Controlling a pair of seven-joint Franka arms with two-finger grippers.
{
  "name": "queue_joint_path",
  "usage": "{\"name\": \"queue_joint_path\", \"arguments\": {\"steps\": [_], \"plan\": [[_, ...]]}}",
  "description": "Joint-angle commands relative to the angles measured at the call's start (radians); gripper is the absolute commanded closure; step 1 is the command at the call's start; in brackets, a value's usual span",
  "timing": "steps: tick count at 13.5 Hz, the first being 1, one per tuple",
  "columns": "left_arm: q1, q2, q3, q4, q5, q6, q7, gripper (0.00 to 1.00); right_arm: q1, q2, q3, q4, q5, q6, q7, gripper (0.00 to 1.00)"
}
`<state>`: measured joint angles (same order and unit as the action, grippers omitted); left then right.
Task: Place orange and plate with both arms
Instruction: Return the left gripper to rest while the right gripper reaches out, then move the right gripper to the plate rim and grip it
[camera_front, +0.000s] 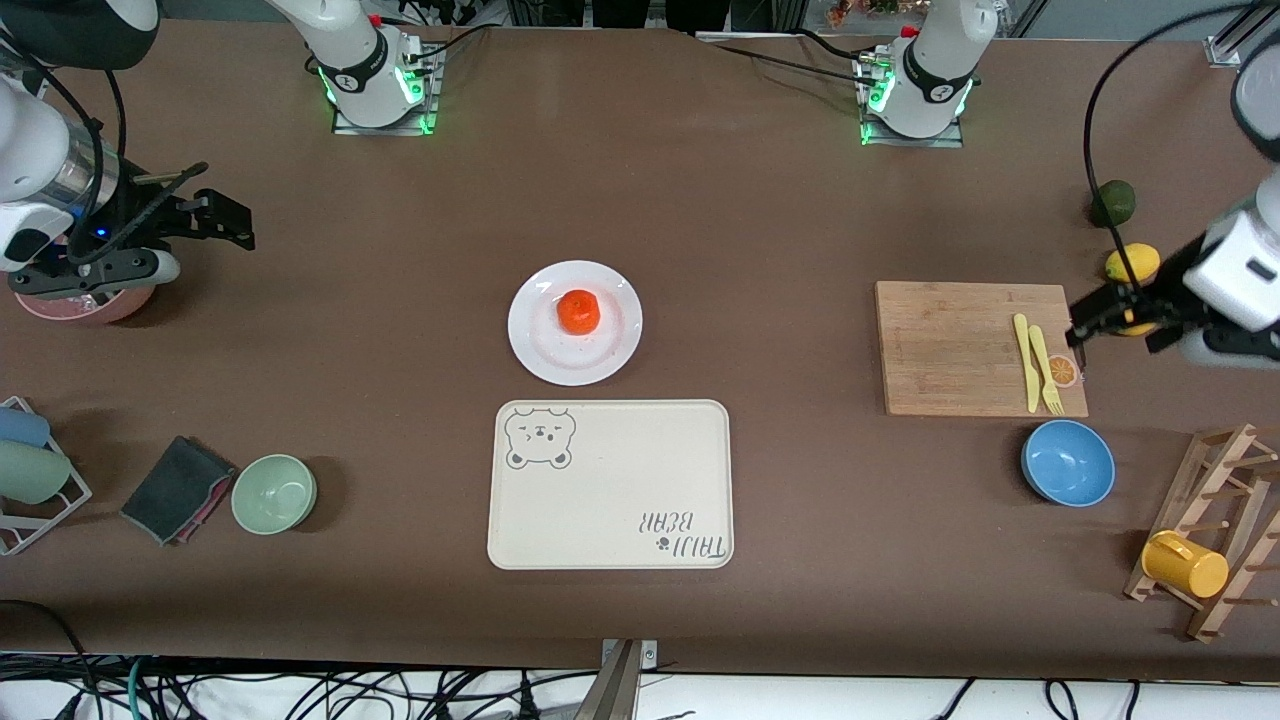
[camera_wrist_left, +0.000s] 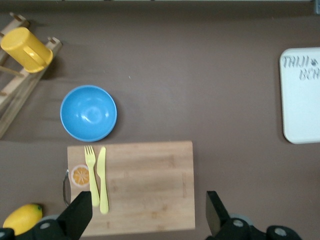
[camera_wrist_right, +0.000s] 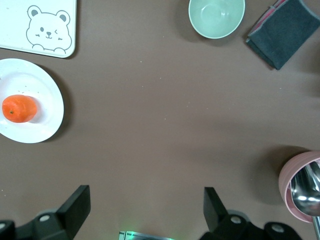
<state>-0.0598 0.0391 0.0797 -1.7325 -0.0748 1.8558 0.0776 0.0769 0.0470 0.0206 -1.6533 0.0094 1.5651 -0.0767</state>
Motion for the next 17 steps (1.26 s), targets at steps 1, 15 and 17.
{"name": "queue_joint_path", "arguments": {"steps": [1,15,17], "plan": [[-0.038,-0.094,0.015,-0.058,0.044,-0.074,0.019,0.00,0.008,-0.010,0.050,-0.104,0.038,0.093,0.011,0.00],[-0.023,-0.028,0.015,0.122,0.062,-0.296,0.019,0.00,0.006,0.183,0.082,-0.554,0.932,0.648,-0.451,0.00],[-0.012,-0.015,0.014,0.122,0.062,-0.294,0.019,0.00,0.006,0.240,0.146,-0.588,1.029,0.783,-0.545,0.00]]}}
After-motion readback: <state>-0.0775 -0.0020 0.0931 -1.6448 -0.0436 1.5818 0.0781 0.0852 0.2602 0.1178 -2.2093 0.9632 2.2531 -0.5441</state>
